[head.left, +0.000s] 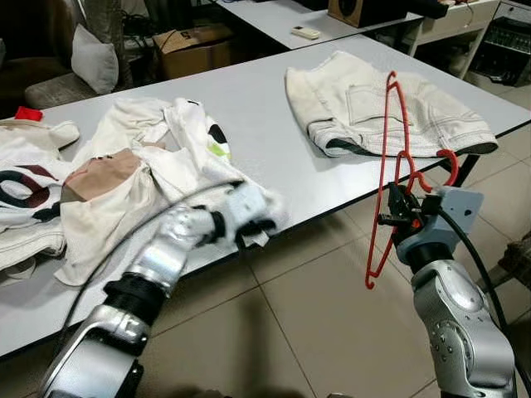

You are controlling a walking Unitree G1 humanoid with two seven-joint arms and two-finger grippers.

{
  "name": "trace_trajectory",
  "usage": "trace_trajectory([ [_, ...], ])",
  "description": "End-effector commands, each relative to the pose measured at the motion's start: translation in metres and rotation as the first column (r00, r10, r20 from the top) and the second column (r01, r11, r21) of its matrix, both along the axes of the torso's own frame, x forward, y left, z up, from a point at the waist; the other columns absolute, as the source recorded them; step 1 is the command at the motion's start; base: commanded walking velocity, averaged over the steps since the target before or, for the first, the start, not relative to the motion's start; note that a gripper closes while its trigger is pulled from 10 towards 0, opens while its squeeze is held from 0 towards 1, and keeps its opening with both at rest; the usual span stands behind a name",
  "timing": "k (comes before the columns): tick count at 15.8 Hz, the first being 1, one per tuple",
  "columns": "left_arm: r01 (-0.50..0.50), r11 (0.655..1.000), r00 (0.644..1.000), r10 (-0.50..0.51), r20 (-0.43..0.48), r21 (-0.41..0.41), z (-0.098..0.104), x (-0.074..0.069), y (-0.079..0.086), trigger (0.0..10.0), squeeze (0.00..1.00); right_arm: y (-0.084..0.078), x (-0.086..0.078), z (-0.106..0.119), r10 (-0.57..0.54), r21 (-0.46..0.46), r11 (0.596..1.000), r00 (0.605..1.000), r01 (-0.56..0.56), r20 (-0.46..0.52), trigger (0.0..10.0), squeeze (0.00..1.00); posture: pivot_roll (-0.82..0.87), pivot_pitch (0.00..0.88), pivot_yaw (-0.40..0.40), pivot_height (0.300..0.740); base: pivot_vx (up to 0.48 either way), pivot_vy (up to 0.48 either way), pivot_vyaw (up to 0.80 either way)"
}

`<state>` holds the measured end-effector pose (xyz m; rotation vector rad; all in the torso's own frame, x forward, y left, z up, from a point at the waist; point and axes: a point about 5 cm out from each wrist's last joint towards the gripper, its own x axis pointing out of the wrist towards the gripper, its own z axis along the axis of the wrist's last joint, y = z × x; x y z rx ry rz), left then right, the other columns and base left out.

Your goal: Hang hanger

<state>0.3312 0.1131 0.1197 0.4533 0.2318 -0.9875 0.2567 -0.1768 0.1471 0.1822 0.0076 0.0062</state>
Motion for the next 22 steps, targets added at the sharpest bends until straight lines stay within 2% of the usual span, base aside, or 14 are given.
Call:
trace_trajectory([
  [1,-0.011,1.000,1.000,0.010,-0.012,-0.024,0.004,-0.001,0.005,10.0,1.00,0.000,0.000,0.000,0.006,0.002,1.000,1.000,-0.006,-0.008,10.0,0.00,-0.13,0.000,0.047,0.740,0.000,0.000,0.00],
  [2,0.054,0.999,0.997,-0.054,-0.047,0.002,0.002,-0.011,0.008,10.0,1.00,-0.001,0.000,0.000,0.004,0.001,1.000,1.000,-0.004,-0.010,10.0,0.00,-0.13,0.000,0.046,0.740,0.000,0.000,0.00],
  [3,0.137,0.987,0.987,-0.129,-0.092,0.086,-0.004,-0.024,0.015,10.0,1.00,0.000,-0.001,-0.001,0.006,-0.002,1.000,1.000,-0.006,-0.014,10.0,0.00,-0.13,0.000,0.046,0.740,0.000,0.000,0.00],
  [6,0.119,0.964,0.990,-0.096,-0.106,0.238,-0.010,-0.031,0.041,10.0,1.00,-0.001,-0.001,-0.001,0.008,-0.014,1.000,1.000,-0.008,-0.019,10.0,0.00,-0.13,0.000,0.048,0.740,0.000,0.000,0.00],
  [7,0.100,0.970,0.989,-0.073,-0.128,0.220,-0.009,-0.034,0.046,10.0,1.00,-0.001,-0.002,-0.002,0.009,-0.018,1.000,1.000,-0.009,-0.021,10.0,0.00,-0.13,0.000,0.051,0.740,0.000,0.000,0.00],
  [9,0.003,0.996,0.985,0.013,-0.172,0.090,-0.003,-0.040,0.061,10.0,1.00,-0.002,-0.004,-0.004,0.011,-0.028,1.000,0.999,-0.012,-0.035,10.0,0.00,-0.13,0.000,0.051,0.740,0.000,0.000,0.00],
  [11,-0.093,0.996,0.979,0.094,-0.183,0.014,0.001,-0.041,0.075,10.0,1.00,-0.004,-0.005,-0.006,0.011,-0.038,0.999,0.999,-0.013,-0.050,10.0,0.00,-0.13,0.000,0.046,0.740,0.000,0.000,0.00],
  [12,-0.182,0.983,0.969,0.177,-0.174,-0.012,0.002,-0.036,0.082,10.0,1.00,-0.004,-0.005,-0.007,0.012,-0.039,0.999,0.999,-0.014,-0.053,10.0,0.00,-0.13,0.000,0.044,0.740,0.000,0.000,0.00],
  [14,-0.382,0.922,0.915,0.369,-0.162,-0.057,0.001,-0.021,0.087,10.0,1.00,-0.003,-0.003,-0.008,0.025,-0.040,0.999,0.997,-0.028,-0.066,10.0,0.00,-0.13,0.000,0.038,0.740,0.000,0.000,0.00],
  [15,-0.471,0.876,0.874,0.448,-0.187,-0.103,-0.002,-0.015,0.084,10.0,0.77,-0.001,-0.003,-0.012,0.051,-0.059,0.997,0.994,-0.057,-0.100,10.0,0.00,-0.13,0.000,0.036,0.740,0.000,0.000,0.00],
  [16,-0.525,0.835,0.847,0.492,-0.203,-0.165,-0.004,-0.011,0.077,10.0,0.29,0.001,-0.005,-0.016,0.069,-0.084,0.993,0.990,-0.079,-0.122,10.0,0.00,-0.13,0.000,0.037,0.740,0.000,0.000,0.00],
  [18,-0.572,0.808,0.820,0.558,-0.128,-0.143,-0.004,-0.005,0.076,10.0,0.00,0.000,-0.007,-0.019,0.064,-0.104,0.991,0.989,-0.078,-0.130,10.0,0.00,-0.14,0.000,0.040,0.740,0.000,0.000,0.00],
  [19,-0.606,0.785,0.795,0.605,-0.051,-0.128,-0.003,0.002,0.078,10.0,0.00,-0.002,-0.009,-0.021,0.060,-0.124,0.989,0.990,-0.076,-0.130,10.0,0.00,-0.14,0.000,0.044,0.740,0.000,0.000,0.00],
  [22,-0.674,0.734,0.734,0.678,0.034,-0.081,-0.005,0.010,0.087,10.0,0.00,-0.002,-0.011,-0.021,0.063,-0.137,0.987,0.989,-0.081,-0.134,10.0,0.00,-0.15,0.000,0.049,0.740,0.000,0.000,0.00],
])
